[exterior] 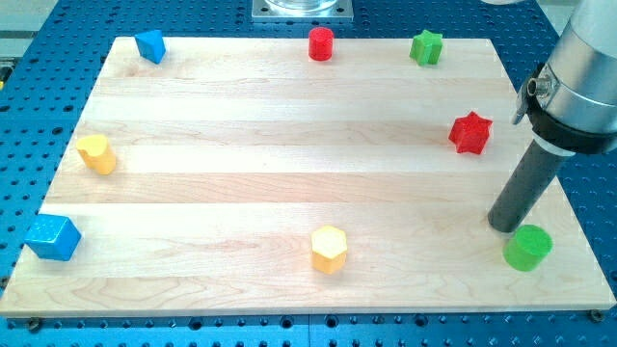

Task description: Keep your hand diagonally top right to the green circle

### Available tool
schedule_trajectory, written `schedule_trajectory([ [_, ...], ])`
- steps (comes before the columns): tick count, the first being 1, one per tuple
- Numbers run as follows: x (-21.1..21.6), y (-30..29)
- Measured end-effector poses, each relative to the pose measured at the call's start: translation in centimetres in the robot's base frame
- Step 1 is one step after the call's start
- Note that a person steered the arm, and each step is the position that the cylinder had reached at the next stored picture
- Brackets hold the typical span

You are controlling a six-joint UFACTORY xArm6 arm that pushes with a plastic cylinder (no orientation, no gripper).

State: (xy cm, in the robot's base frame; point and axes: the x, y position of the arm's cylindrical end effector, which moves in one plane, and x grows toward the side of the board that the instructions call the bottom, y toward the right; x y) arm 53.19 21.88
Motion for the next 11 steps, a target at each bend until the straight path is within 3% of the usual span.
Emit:
schedule_trajectory([
  [4, -0.4, -1.6],
  [6, -4.2, 3.0],
  [7, -4.2, 6.3],
  [11, -3.8, 8.9],
])
